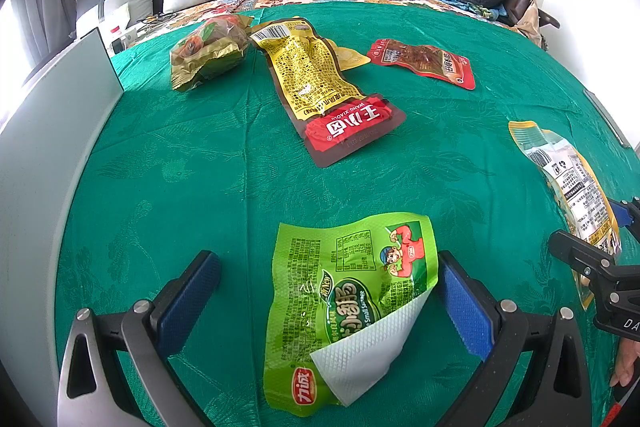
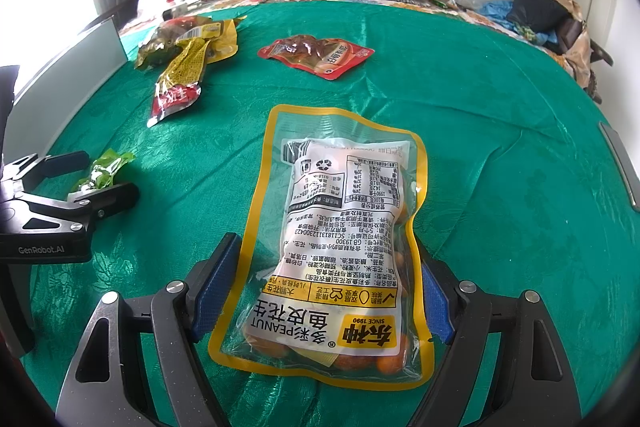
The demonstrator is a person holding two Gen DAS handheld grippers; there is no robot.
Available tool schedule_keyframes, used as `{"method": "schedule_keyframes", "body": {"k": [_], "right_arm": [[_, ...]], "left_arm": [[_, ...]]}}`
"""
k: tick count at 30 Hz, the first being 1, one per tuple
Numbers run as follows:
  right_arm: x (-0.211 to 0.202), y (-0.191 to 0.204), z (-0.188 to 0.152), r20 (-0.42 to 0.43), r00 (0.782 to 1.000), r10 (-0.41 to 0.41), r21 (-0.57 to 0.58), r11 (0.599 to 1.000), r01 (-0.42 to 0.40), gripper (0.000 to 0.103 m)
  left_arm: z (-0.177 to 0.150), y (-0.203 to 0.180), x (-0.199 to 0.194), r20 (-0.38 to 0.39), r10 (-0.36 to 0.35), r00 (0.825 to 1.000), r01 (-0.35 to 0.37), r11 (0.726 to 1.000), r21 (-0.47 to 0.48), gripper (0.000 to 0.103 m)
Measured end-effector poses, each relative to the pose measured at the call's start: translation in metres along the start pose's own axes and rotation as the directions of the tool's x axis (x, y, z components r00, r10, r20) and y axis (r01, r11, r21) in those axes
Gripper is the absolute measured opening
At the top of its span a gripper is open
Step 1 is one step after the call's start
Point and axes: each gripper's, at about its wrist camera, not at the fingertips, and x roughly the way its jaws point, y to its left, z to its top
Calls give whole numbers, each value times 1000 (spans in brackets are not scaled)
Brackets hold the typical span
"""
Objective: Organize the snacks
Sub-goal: 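Close the left tool on the green pickle pack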
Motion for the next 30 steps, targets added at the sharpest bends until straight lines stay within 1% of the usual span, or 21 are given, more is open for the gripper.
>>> {"method": "schedule_keyframes", "body": {"k": [7,10,12,14,15,17,19,20,21,22,23,24,26,27,28,29,30], "right_arm": [[0,0,0,-2,1000,-1,0,1000,1,85],[2,3,-1,-10,1000,-10,-18,1000,10,88],[2,3,0,-17,1000,2,-20,1000,-3,90],[3,3,4,-63,998,17,-40,999,-20,90],[4,1,7,-101,994,32,-43,998,-37,90],[4,-7,15,-177,981,83,3,997,-83,88],[4,-21,22,-241,962,127,103,989,-105,88],[5,-26,25,-261,956,136,147,984,-100,88],[7,-33,27,-283,948,148,217,972,-87,88],[8,-36,29,-291,944,157,264,961,-79,90],[9,-36,31,-296,942,159,290,954,-70,90],[11,-33,33,-304,941,146,293,955,-53,90],[17,-16,36,-342,938,52,205,978,20,90],[19,-8,36,-356,935,12,146,988,43,90],[21,2,34,-366,930,-25,68,996,54,87],[20,6,32,-359,933,-39,29,998,53,85],[17,5,30,-346,938,-35,26,999,47,74]], "left_arm": [[0,0,0,0,0,1000,0,1000,0,103],[0,0,0,0,0,1000,0,1000,0,103],[0,0,0,-1,0,1000,0,1000,0,103],[0,0,0,-1,0,1000,0,1000,0,103],[0,0,0,-1,0,1000,0,1000,0,103],[0,0,0,0,0,1000,0,1000,0,103],[0,0,0,0,0,1000,0,1000,0,103],[0,0,0,0,0,1000,0,1000,0,103],[0,0,0,0,-1,1000,1,1000,-1,103],[0,0,0,0,0,1000,0,1000,-6,103],[1,0,0,-6,3,1000,-3,1000,-10,103],[2,0,0,-28,5,1000,-5,1000,-12,103],[6,-1,-1,-119,-13,993,15,1000,15,103],[8,0,0,-171,-24,985,30,999,33,103],[8,2,-2,-200,-28,979,37,999,39,103],[7,5,-3,-224,-27,974,36,999,37,103],[7,10,-4,-242,-34,970,40,999,20,103]]}}
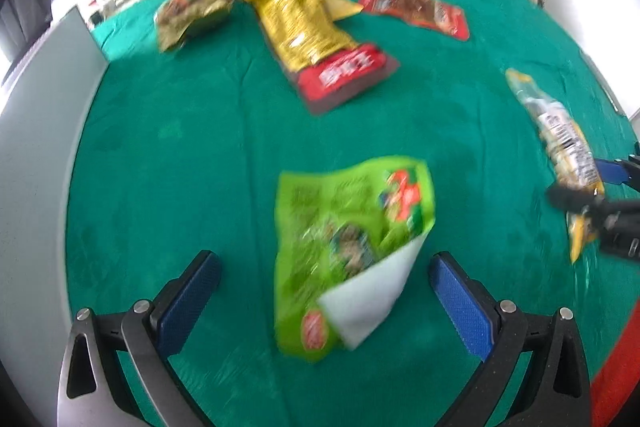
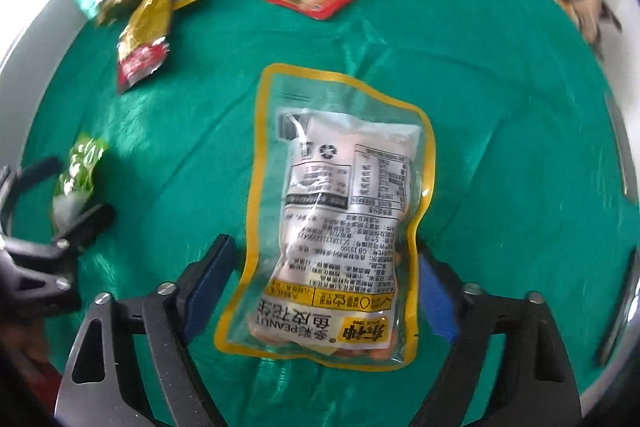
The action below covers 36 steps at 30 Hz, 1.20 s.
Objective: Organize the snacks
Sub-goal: 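Close the left tool on the green pickle pack, then carry both packs over the white box and open both tools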
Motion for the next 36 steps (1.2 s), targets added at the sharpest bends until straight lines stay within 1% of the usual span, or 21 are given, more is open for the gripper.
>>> {"method": "schedule_keyframes", "body": {"k": [1,3,4,5,7,9,12,15,17,19,21,23,26,28,29,30,31,32,33,34,36], "right_arm": [[-4,-5,-4,16,1000,7,19,1000,-7,69],[-9,-16,-10,14,998,57,71,996,-58,65],[-13,-22,-15,19,996,82,96,992,-83,64],[-19,-28,-21,32,994,106,117,987,-109,64],[-29,-38,-31,64,986,154,153,975,-162,64],[-41,-49,-41,100,969,228,199,949,-244,64],[-50,-59,-46,114,956,269,236,928,-289,64],[-53,-56,-45,99,953,285,237,924,-301,64],[-59,-47,-36,100,946,308,219,921,-323,64],[-74,-22,-25,117,929,351,182,912,-367,64],[-92,10,-7,139,904,403,126,899,-420,64],[-118,58,8,158,868,471,40,875,-482,64],[-158,140,28,162,804,572,-100,820,-564,65],[-181,199,36,140,754,641,-185,765,-616,65],[-189,226,38,123,735,667,-221,740,-635,65],[-194,251,37,110,721,684,-249,721,-647,66],[-200,283,37,98,704,703,-283,698,-657,70],[-202,303,34,96,694,713,-309,685,-660,73],[-203,324,32,95,692,716,-338,677,-654,77],[-202,344,31,86,700,709,-365,677,-640,81],[-197,364,30,49,722,691,-377,682,-627,81]], "left_arm": [[-1,3,-2,1,-17,1000,17,1000,-14,101],[-3,9,-10,38,-36,999,37,999,-27,77],[-5,8,-15,62,-31,998,32,999,-15,56],[-6,7,-16,66,-20,998,20,1000,-5,55],[-12,6,-19,84,-62,995,62,998,3,54],[-21,7,-24,108,-71,992,71,997,0,54],[-37,11,-41,158,-124,980,133,990,-52,54],[-48,22,-72,222,-162,962,189,976,-109,54],[-57,37,-104,283,-182,942,230,962,-146,54],[-64,56,-140,341,-176,923,243,956,-164,54],[-72,82,-174,390,-132,911,217,959,-181,54],[-82,111,-201,412,-73,908,174,961,-214,54],[-108,168,-234,423,37,905,103,947,-304,55],[-128,207,-249,401,153,903,5,930,-366,56],[-138,222,-252,382,198,902,-34,918,-396,56],[-148,239,-254,359,246,900,-73,899,-431,59],[-160,258,-255,329,291,898,-109,874,-473,69],[-169,271,-255,307,319,896,-131,854,-503,75],[-178,282,-255,291,344,893,-149,834,-530,82],[-190,294,-255,272,368,889,-164,811,-561,83],[-209,304,-255,258,378,889,-166,791,-589,83]]}}
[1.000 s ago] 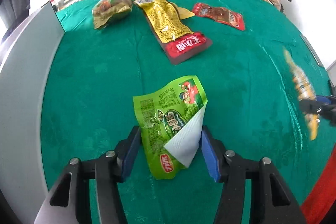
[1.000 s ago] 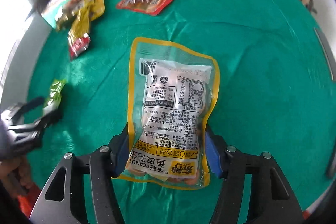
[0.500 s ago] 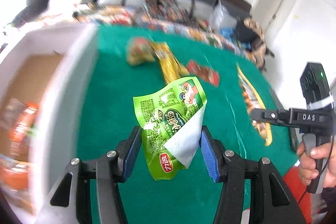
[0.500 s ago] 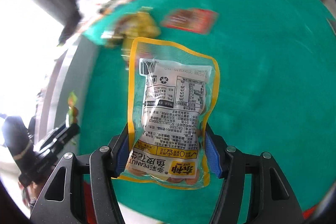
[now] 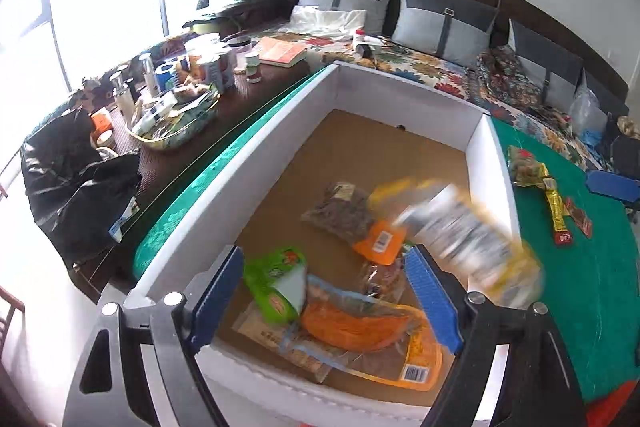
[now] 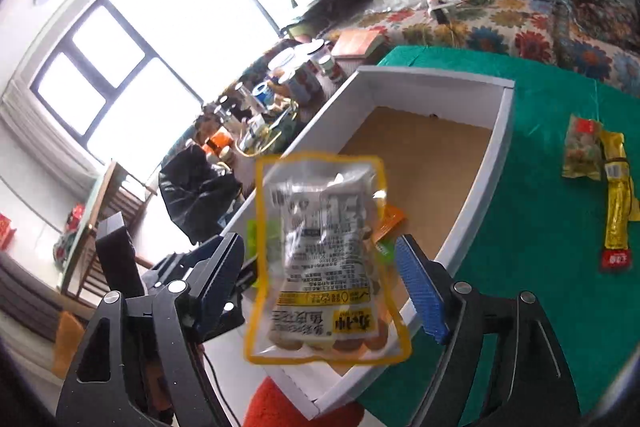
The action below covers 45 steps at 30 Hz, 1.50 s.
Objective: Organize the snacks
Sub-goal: 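Carry both packs over the white box and open both tools, then withdraw both open tools from the box back over the table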
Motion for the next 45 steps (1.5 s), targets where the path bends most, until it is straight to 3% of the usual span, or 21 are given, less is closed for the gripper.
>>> {"method": "schedule_keyframes", "body": {"k": [4,6,9,11,13,16,18,19,22,25,27,34,40,42,45], "right_arm": [[-12,-18,-11,56,998,-42,4,999,42,81],[-23,-49,-18,79,990,-115,-9,993,116,81],[-40,-112,-48,77,956,-282,-26,958,284,81],[-45,-164,-80,35,915,-401,-12,916,402,81],[-52,-217,-117,-19,857,-515,18,857,516,81],[-78,-282,-169,-57,786,-616,82,781,619,81],[-101,-312,-194,-67,753,-655,127,743,657,81],[-113,-324,-205,-67,737,-672,147,724,674,81],[-140,-353,-227,-46,695,-718,189,677,712,81],[-155,-366,-236,1,698,-716,234,679,696,84],[-159,-371,-238,28,688,-725,240,673,699,85],[-159,-367,-236,29,682,-731,254,666,702,90],[-159,-366,-239,26,679,-733,259,661,704,91],[-159,-367,-240,25,679,-734,261,660,704,92],[-159,-367,-240,25,679,-734,262,660,704,92]], "left_arm": [[-17,3,9,-17,-28,999,28,999,-46,83],[-23,-12,12,-31,-66,997,65,997,-47,83],[-21,-60,14,-8,-121,993,121,993,5,83],[-20,-95,12,17,-151,988,150,987,53,83],[-19,-132,16,34,-196,980,191,974,124,83],[-18,-179,29,41,-247,968,234,952,195,83],[-16,-201,41,33,-235,972,221,948,231,83],[-16,-212,49,40,-197,980,181,949,258,83],[-19,-221,68,11,-142,990,134,955,265,82],[-22,-220,70,6,-143,990,136,950,282,82],[-25,-218,68,7,-142,990,135,950,282,83],[-27,-211,79,-45,-109,993,116,967,229,83],[-38,-228,83,-77,-97,992,117,931,345,83],[-38,-229,79,-66,-102,993,119,926,358,83],[-31,-225,60,33,-50,998,37,947,318,83]]}}
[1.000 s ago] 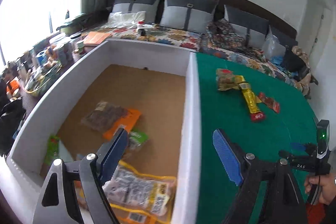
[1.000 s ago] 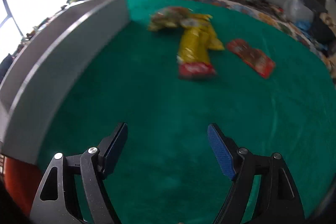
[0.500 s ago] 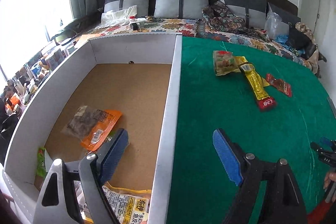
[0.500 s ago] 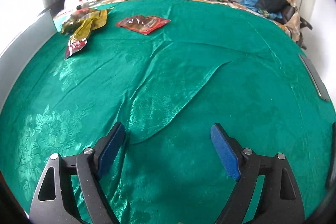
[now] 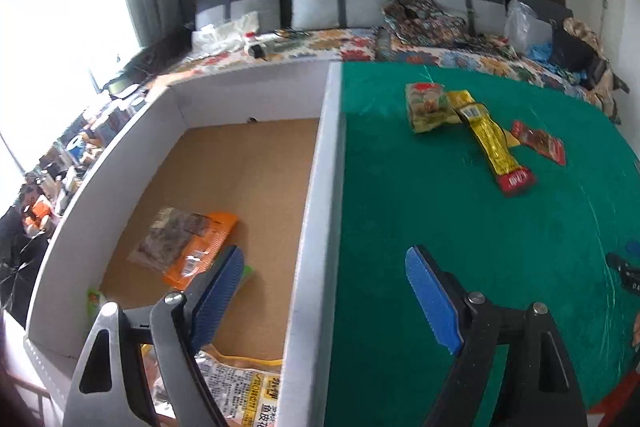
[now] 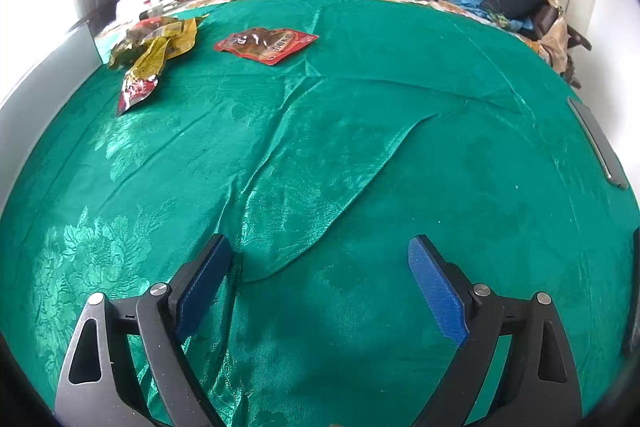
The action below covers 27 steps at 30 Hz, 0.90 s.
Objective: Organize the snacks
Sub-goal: 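Withdraw both open tools from the box back over the table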
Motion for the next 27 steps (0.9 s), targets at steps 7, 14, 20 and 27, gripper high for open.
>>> {"method": "schedule_keyframes", "body": {"k": [7,14,20,27], "right_arm": [[0,0,0,0,1000,0,0,1000,0,92],[0,0,0,0,1000,-1,0,1000,1,93],[0,0,0,0,1000,-1,0,1000,1,93],[0,0,0,0,1000,0,0,1000,0,93]], "left_arm": [[17,-25,-78,297,42,954,-45,999,4,101],[11,-96,-64,129,-280,951,268,958,103,103],[-24,-147,14,-95,-293,951,304,943,137,103],[-23,-146,87,-221,-261,940,274,961,26,103]]}}
